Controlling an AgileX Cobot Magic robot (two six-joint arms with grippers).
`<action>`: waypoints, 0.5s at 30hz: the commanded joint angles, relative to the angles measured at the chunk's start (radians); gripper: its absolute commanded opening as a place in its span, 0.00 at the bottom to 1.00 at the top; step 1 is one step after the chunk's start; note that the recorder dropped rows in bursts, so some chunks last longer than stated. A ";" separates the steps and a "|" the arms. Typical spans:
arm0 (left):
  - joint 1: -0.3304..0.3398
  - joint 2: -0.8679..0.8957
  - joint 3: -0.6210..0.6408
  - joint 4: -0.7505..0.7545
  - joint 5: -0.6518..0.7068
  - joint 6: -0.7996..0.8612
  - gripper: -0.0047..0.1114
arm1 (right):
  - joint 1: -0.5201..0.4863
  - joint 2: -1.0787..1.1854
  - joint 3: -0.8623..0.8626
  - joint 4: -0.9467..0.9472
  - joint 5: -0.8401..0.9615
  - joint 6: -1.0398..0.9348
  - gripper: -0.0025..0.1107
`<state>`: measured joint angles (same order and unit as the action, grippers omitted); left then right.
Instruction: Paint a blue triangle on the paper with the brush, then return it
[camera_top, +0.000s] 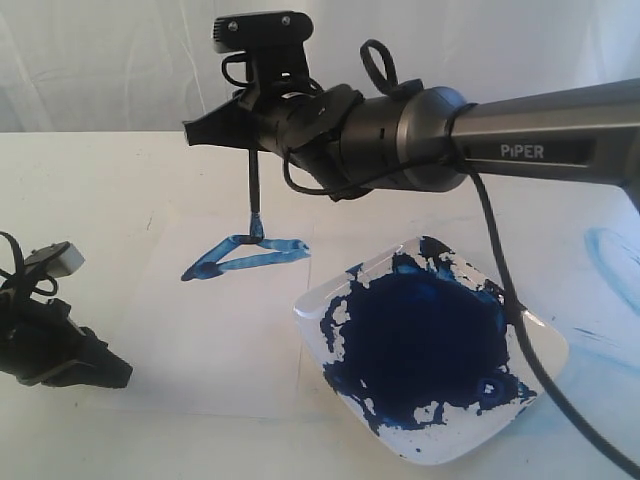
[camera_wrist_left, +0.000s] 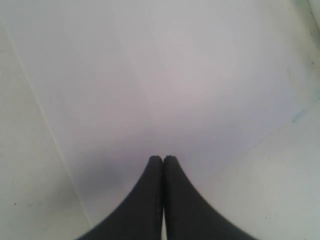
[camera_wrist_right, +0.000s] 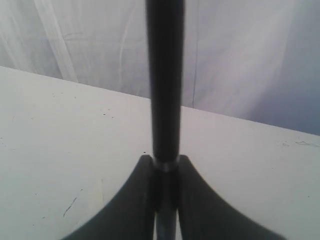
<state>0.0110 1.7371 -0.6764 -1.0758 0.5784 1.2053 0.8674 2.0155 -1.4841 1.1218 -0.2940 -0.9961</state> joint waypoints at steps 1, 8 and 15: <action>-0.006 -0.002 -0.001 -0.013 0.019 0.003 0.04 | -0.006 -0.001 0.009 0.061 0.009 -0.088 0.02; -0.006 -0.002 -0.001 -0.013 0.019 0.003 0.04 | -0.006 -0.023 0.009 0.061 0.009 -0.088 0.02; -0.006 -0.002 -0.001 -0.015 0.019 0.003 0.04 | -0.006 -0.034 0.009 0.068 0.007 -0.088 0.02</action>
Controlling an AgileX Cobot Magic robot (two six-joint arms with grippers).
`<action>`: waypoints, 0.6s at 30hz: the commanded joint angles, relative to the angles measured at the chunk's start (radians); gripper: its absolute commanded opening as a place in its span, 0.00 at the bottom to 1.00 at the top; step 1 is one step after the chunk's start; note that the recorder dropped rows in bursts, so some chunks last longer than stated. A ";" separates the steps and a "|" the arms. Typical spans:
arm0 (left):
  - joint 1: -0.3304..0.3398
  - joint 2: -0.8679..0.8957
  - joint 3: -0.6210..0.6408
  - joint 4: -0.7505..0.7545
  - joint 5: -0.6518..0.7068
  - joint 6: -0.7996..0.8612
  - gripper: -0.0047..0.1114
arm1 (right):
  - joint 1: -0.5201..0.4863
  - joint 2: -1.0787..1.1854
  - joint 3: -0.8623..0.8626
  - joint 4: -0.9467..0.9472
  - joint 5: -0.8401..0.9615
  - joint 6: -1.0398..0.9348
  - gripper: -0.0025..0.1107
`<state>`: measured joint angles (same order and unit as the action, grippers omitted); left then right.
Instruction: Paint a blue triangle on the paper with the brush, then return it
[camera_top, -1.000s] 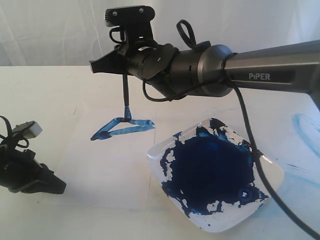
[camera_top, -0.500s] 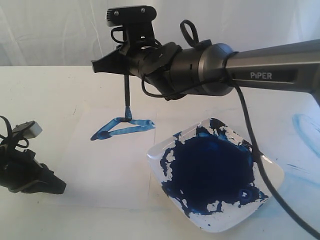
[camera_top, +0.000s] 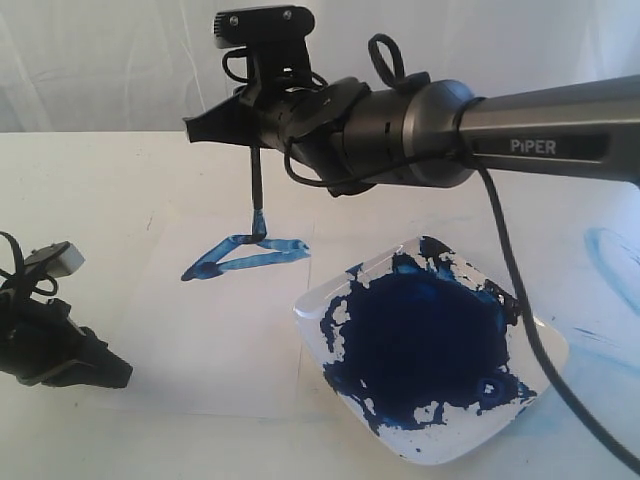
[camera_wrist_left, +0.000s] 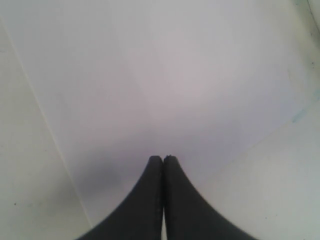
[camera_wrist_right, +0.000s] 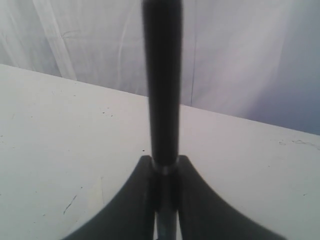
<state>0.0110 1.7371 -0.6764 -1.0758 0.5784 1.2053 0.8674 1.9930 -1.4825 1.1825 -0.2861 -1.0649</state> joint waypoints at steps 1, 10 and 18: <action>-0.006 -0.002 -0.001 -0.015 0.019 0.003 0.04 | -0.006 -0.011 0.007 0.007 -0.001 -0.019 0.02; -0.006 -0.002 -0.001 -0.015 0.019 0.003 0.04 | -0.006 -0.030 0.007 0.031 -0.008 -0.049 0.02; -0.006 -0.002 -0.001 -0.015 0.019 0.003 0.04 | -0.006 -0.065 0.007 0.039 -0.008 -0.046 0.02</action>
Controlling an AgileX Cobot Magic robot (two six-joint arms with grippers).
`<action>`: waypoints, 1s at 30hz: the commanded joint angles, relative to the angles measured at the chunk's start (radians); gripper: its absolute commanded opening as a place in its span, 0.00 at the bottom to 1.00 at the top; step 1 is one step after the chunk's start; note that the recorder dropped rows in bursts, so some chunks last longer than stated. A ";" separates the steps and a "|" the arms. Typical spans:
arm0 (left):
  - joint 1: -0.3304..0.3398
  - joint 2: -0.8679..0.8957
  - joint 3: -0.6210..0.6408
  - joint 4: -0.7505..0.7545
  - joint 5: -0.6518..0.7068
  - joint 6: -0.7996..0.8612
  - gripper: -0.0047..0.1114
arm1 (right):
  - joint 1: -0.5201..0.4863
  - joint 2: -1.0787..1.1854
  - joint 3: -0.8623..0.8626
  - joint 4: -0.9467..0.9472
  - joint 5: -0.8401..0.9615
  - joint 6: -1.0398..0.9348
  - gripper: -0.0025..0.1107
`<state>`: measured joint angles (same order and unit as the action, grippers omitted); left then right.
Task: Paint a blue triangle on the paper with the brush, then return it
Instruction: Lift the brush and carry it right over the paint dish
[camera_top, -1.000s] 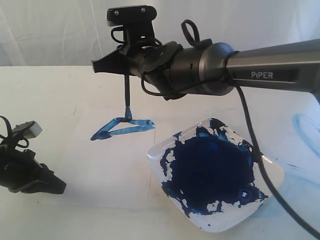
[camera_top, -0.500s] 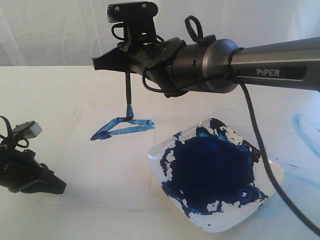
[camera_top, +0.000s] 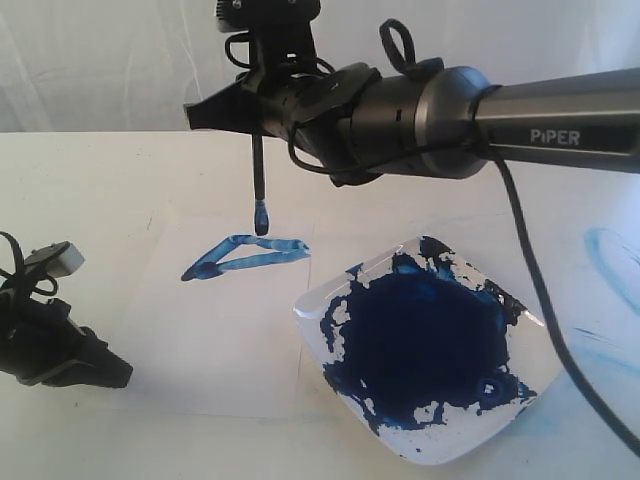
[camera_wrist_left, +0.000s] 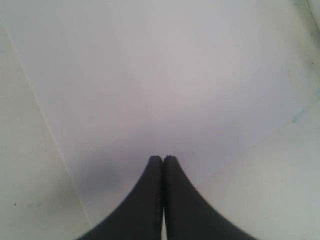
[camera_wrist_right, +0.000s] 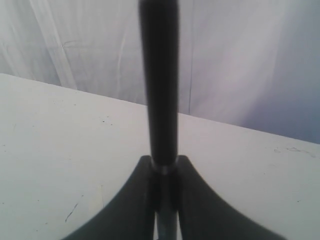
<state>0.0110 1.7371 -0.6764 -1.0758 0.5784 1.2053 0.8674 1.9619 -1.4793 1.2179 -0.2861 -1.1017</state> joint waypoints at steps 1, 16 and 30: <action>-0.006 -0.002 -0.001 -0.015 0.019 0.003 0.04 | -0.006 -0.043 0.004 0.006 -0.008 -0.009 0.02; -0.006 -0.002 -0.001 -0.015 0.019 0.003 0.04 | -0.022 -0.315 0.121 0.359 -0.183 -0.436 0.02; -0.006 -0.002 -0.001 -0.055 0.019 0.003 0.04 | -0.280 -0.604 0.363 0.464 -0.055 -0.677 0.02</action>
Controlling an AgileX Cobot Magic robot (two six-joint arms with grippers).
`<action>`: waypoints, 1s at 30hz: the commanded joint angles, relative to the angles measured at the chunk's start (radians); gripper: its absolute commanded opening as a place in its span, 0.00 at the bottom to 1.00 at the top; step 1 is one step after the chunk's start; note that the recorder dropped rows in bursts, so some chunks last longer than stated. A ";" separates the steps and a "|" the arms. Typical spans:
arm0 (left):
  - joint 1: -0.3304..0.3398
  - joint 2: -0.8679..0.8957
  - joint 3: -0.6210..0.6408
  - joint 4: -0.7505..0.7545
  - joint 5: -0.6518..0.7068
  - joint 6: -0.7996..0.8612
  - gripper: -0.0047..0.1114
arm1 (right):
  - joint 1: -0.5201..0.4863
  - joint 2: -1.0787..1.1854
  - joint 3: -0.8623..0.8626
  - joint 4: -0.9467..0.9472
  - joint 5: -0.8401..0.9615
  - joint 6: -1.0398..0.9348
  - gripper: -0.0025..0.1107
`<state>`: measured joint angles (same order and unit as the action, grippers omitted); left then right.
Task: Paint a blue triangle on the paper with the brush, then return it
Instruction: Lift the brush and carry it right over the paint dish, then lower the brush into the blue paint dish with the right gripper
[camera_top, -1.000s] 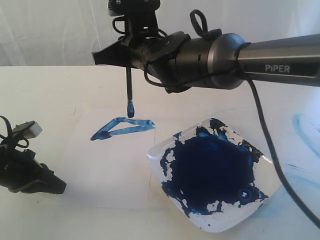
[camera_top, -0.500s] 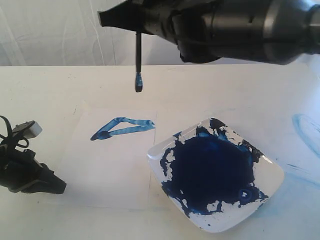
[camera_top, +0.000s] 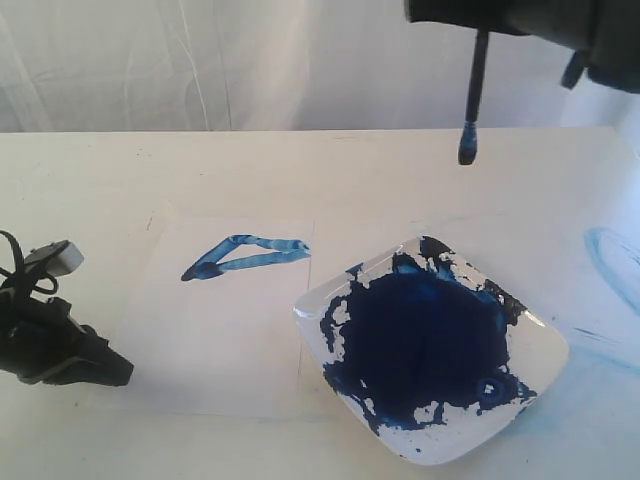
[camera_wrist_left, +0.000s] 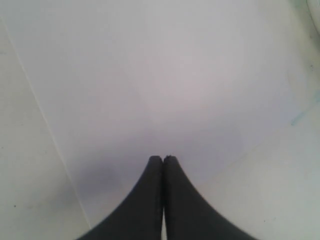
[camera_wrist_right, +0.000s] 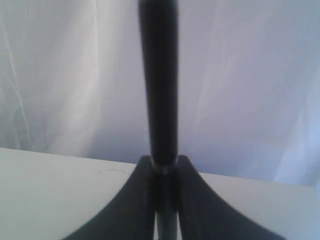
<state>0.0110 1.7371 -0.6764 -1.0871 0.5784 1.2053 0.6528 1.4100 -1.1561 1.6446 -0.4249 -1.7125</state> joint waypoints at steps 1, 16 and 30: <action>-0.006 -0.002 -0.001 -0.042 0.019 0.003 0.04 | -0.081 -0.060 0.045 0.058 0.104 -0.074 0.02; -0.006 -0.004 -0.011 -0.048 0.034 0.003 0.04 | -0.663 0.094 -0.047 -0.507 1.159 0.892 0.02; -0.006 -0.004 -0.011 -0.048 0.040 0.004 0.04 | -0.722 0.457 -0.056 -0.378 1.455 0.944 0.02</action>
<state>0.0110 1.7371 -0.6855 -1.1239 0.5946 1.2053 -0.0593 1.8180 -1.2046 1.2535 1.0075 -0.7782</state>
